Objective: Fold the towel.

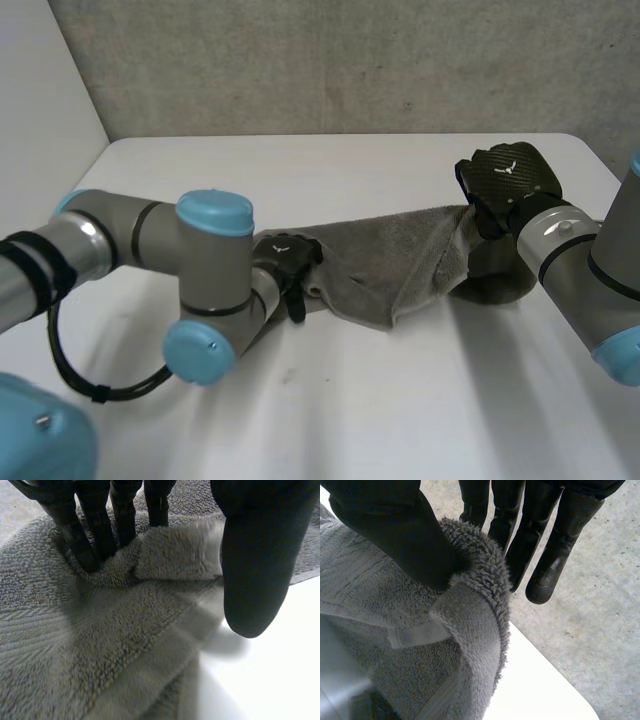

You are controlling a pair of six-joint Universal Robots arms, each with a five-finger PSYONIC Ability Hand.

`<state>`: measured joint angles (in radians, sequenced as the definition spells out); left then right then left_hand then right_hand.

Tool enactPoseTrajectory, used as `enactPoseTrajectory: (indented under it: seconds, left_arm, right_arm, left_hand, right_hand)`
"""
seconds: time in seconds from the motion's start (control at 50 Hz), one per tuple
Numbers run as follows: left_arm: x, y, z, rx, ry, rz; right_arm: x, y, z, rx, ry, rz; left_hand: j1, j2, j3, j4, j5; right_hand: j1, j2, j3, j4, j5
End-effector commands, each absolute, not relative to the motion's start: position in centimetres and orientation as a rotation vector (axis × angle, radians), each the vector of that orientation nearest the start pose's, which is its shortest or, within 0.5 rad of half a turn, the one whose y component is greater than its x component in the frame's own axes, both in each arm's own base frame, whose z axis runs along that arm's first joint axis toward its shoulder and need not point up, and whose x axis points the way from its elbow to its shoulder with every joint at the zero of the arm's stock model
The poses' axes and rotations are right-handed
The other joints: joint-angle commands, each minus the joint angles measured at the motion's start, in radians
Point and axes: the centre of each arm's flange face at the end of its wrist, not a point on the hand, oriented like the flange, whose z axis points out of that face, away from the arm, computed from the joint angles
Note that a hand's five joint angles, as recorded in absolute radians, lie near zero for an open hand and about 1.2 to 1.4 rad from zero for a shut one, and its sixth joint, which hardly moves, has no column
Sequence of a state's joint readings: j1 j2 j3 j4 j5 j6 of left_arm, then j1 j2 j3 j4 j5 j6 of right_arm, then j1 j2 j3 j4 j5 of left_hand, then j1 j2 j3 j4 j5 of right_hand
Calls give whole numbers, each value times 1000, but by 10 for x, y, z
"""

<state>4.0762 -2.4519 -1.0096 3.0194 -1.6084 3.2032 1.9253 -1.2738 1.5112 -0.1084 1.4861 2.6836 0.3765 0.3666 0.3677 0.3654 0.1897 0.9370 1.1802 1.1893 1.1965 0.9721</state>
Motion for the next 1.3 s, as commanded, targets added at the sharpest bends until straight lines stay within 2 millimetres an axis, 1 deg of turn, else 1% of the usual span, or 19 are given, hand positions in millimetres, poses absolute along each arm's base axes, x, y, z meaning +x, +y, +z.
enactPoseTrajectory:
  seconds: [0.02, 0.14, 0.24, 0.44, 0.68, 0.74, 0.76, 0.78, 0.9, 0.94, 0.96, 1.0, 1.06, 1.08, 1.1, 1.16, 1.22, 1.26, 1.3]
  left_arm:
    - [-376, -296, 115, 977, 2751, -1744]
    - [-382, -302, 114, 975, 2743, -1768]
    - [-387, -308, 123, 958, 2721, -1843]
    - [-396, -306, 135, 955, 2716, -1917]
    - [-402, -306, 123, 962, 2735, -1913]
    - [-403, -307, 122, 952, 2738, -1918]
    - [-404, -307, 122, 946, 2743, -1918]
    - [-403, -308, 122, 936, 2746, -1921]
    - [-403, -308, 132, 930, 2729, -1946]
    - [-398, -305, 153, 925, 2732, -1941]
    - [-398, -304, 153, 924, 2732, -1941]
    - [-384, -297, 188, 911, 2750, -1900]
    - [-374, -292, 205, 909, 2764, -1866]
    - [-364, -286, 222, 902, 2764, -1847]
    - [-352, -280, 240, 893, 2768, -1829]
    - [-327, -266, 266, 879, 2761, -1791]
    - [-316, -258, 277, 901, 2734, -1792]
    - [-300, -240, 296, 1019, 2641, -1800]
    - [-292, -230, 300, 1100, 2587, -1776]
  right_arm:
    - [254, -288, 237, -1037, 2137, -2081]
    - [254, -289, 231, -1054, 2154, -2063]
    - [255, -290, 227, -1061, 2161, -2052]
    - [256, -291, 221, -1106, 2175, -2047]
    - [256, -290, 218, -1122, 2182, -2039]
    - [256, -292, 216, -1123, 2183, -2040]
    - [256, -292, 216, -1123, 2183, -2040]
    - [256, -293, 214, -1128, 2186, -2037]
    - [254, -298, 216, -1159, 2196, -2051]
    - [251, -302, 221, -1166, 2191, -2080]
    - [251, -302, 221, -1166, 2191, -2080]
    - [241, -308, 229, -1188, 2217, -2114]
    - [235, -305, 241, -1243, 2248, -2093]
    - [235, -305, 241, -1243, 2248, -2093]
    - [233, -301, 249, -1266, 2260, -2074]
    - [231, -288, 259, -1312, 2296, -1989]
    - [227, -272, 262, -1380, 2350, -1856]
    - [226, -265, 261, -1429, 2372, -1779]
    - [225, -255, 258, -1498, 2379, -1694]
  left_hand:
    - [45, 55, 54, 57, 58]
    - [107, 117, 116, 118, 119]
    - [395, 404, 403, 406, 407]
    - [380, 390, 389, 391, 393]
    - [392, 402, 401, 403, 404]
    - [612, 622, 621, 623, 624]
    - [891, 901, 900, 902, 903]
    - [1019, 1028, 1027, 1030, 1031]
    - [1020, 1030, 1029, 1031, 1032]
    - [1020, 1030, 1029, 1031, 1032]
    - [1020, 1030, 1029, 1031, 1032]
    - [1020, 1030, 1029, 1031, 1032]
    - [1020, 1030, 1029, 1031, 1032]
    - [1020, 1030, 1029, 1031, 1032]
    - [1020, 1030, 1029, 1031, 1032]
    - [1020, 1030, 1029, 1031, 1032]
    - [1020, 1030, 1029, 1031, 1032]
    - [1020, 1030, 1029, 1031, 1032]
    - [1020, 1030, 1029, 1031, 1032]
  right_hand:
    - [459, 216, 207, 200, 250]
    - [459, 216, 207, 200, 250]
    - [459, 216, 207, 200, 250]
    - [459, 216, 207, 200, 250]
    - [459, 216, 207, 200, 250]
    - [459, 216, 207, 200, 250]
    - [459, 216, 207, 200, 250]
    - [459, 216, 207, 200, 250]
    - [459, 216, 207, 200, 250]
    - [459, 216, 207, 200, 250]
    - [459, 216, 207, 200, 250]
    - [459, 216, 207, 200, 250]
    - [459, 216, 207, 200, 250]
    - [459, 216, 207, 200, 250]
    - [459, 216, 207, 200, 250]
    - [459, 216, 207, 200, 250]
    - [459, 216, 207, 200, 250]
    - [459, 216, 207, 200, 250]
    - [459, 216, 207, 200, 250]
